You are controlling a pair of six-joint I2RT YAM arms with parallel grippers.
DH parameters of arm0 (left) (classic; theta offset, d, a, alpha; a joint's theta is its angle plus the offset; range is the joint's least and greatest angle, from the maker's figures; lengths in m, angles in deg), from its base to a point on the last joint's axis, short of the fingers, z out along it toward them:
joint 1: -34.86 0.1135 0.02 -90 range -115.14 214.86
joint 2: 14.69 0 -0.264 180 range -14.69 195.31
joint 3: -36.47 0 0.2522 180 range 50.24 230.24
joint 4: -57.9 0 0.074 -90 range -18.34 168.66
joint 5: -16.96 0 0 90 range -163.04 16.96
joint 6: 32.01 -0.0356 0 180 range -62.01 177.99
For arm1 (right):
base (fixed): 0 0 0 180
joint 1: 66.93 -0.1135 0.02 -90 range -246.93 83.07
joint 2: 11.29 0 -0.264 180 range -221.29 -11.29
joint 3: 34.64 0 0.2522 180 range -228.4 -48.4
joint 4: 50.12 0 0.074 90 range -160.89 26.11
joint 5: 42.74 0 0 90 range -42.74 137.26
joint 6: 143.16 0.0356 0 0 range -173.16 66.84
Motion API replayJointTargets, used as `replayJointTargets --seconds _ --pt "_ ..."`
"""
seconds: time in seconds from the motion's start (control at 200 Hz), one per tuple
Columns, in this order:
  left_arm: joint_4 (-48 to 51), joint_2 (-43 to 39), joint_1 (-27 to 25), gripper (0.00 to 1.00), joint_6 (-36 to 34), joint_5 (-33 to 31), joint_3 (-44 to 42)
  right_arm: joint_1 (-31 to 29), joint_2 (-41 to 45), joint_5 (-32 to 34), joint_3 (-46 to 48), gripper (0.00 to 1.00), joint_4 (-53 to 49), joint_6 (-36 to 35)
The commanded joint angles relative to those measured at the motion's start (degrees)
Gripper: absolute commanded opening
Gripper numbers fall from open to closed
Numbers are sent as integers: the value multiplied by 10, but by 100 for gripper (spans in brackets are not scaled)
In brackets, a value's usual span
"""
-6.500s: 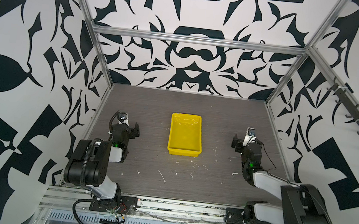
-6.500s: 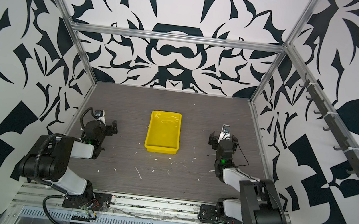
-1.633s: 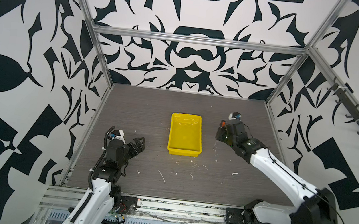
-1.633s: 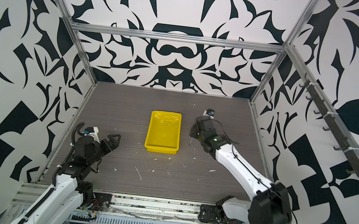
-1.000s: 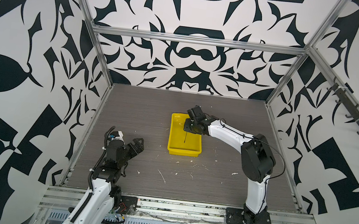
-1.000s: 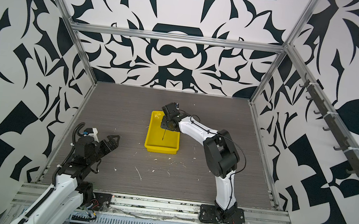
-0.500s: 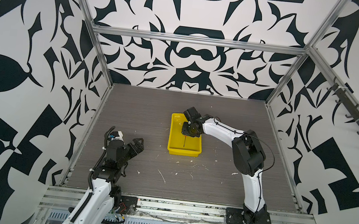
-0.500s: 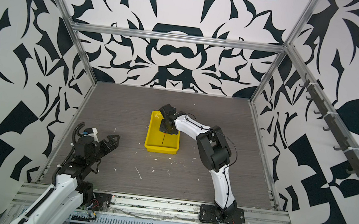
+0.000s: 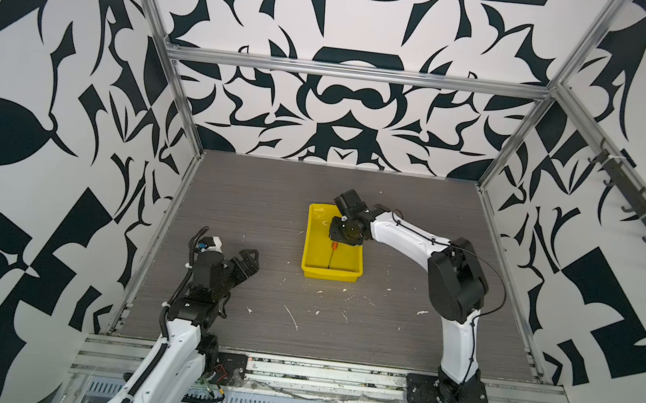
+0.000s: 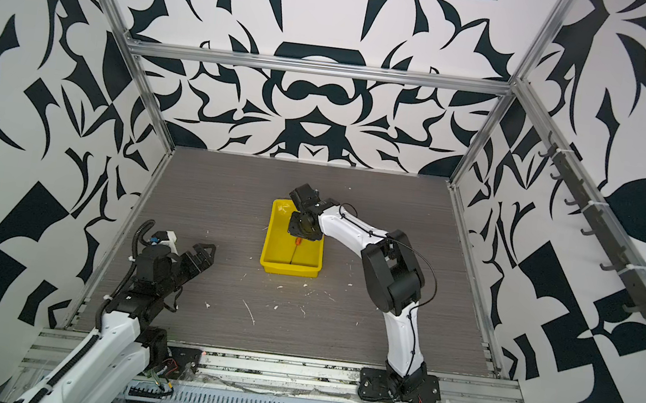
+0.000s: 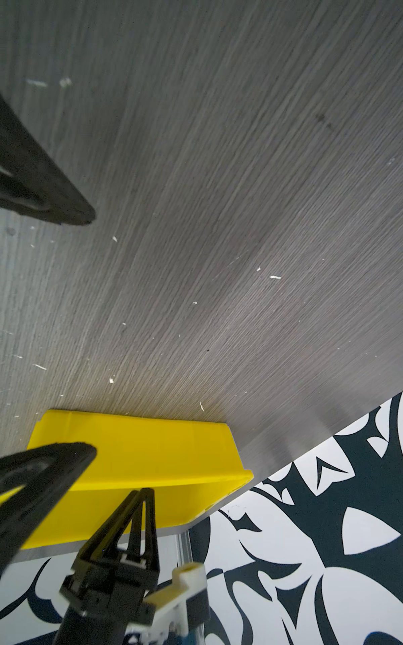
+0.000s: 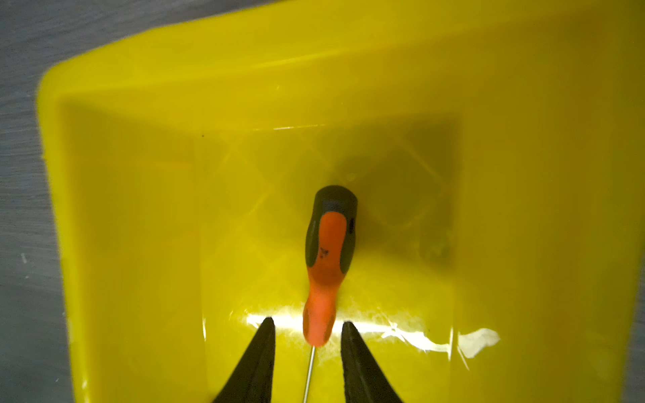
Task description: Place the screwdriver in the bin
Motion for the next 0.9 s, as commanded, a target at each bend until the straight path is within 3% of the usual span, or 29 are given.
replayJointTargets --seconds 0.0,0.19,0.375,0.445,0.505,0.575,0.67,0.735,0.895 --pt "3 7 -1 100 4 5 8 4 75 28 10 38 -12 -29" --pt "-5 14 -1 100 6 0 7 29 217 101 119 41 -12 -74" --pt "-12 38 -1 100 2 13 14 92 348 232 275 41 62 -118" --pt "-16 46 -1 100 4 9 16 104 380 273 317 51 92 -167" --pt "-17 53 -1 100 3 11 17 104 402 326 354 67 128 -214" --pt "-17 57 -1 100 2 15 18 104 420 380 394 73 171 -245" --pt "-18 60 -1 100 2 12 19 104 443 402 451 77 261 -297" --pt "-18 60 -1 100 3 11 20 103 456 412 506 86 356 -346" --pt "-14 54 -1 100 4 9 17 110 452 421 650 84 623 -500"
